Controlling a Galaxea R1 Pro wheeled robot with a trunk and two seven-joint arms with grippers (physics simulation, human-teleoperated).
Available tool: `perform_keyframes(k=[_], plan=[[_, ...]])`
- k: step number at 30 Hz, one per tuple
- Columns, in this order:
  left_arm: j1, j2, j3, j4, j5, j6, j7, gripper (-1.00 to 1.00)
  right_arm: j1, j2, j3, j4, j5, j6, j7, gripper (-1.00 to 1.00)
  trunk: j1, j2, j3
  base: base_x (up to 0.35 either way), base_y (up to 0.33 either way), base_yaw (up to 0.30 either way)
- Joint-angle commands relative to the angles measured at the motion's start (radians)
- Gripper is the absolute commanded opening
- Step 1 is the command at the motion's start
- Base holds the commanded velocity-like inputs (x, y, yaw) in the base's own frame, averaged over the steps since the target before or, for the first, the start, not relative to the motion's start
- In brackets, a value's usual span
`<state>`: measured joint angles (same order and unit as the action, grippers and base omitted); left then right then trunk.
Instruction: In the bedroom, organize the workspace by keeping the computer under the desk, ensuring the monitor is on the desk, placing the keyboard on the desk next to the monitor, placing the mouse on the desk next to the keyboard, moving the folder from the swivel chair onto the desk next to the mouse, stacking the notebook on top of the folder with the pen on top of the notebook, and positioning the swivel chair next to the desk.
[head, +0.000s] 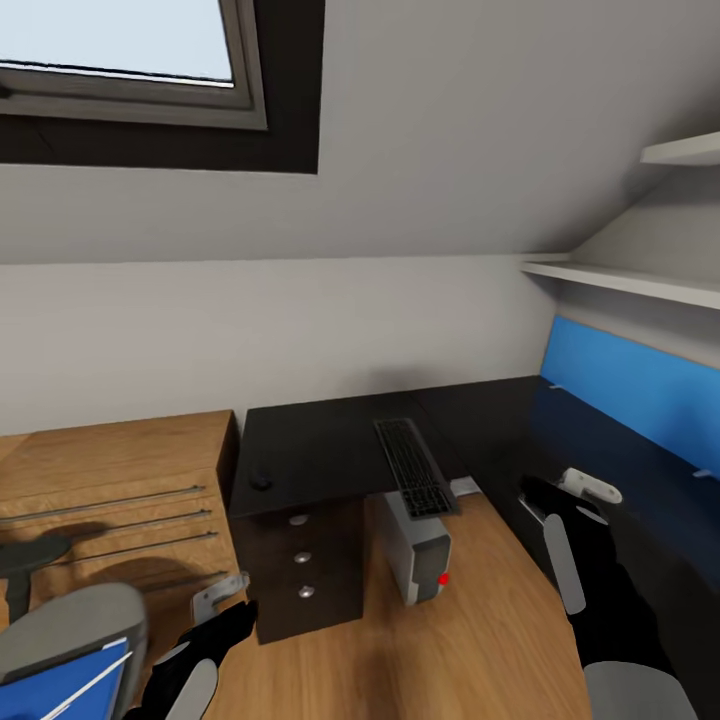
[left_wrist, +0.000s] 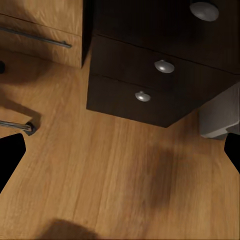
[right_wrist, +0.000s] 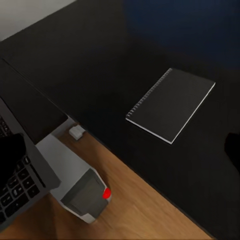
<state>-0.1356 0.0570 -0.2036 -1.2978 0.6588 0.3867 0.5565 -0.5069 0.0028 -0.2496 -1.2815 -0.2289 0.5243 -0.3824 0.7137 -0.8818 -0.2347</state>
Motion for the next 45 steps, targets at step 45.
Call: perform_keyframes(k=[45], plan=[[0.165,0.026,-0.279,-0.321,0.002,-0.239,0.093,1.0,-0.001,-0.058,-0.003,0.034,-0.007,-0.003,-0.011,1.0,0.001,-0.001,-0.001,0.05,0.0,0.0]])
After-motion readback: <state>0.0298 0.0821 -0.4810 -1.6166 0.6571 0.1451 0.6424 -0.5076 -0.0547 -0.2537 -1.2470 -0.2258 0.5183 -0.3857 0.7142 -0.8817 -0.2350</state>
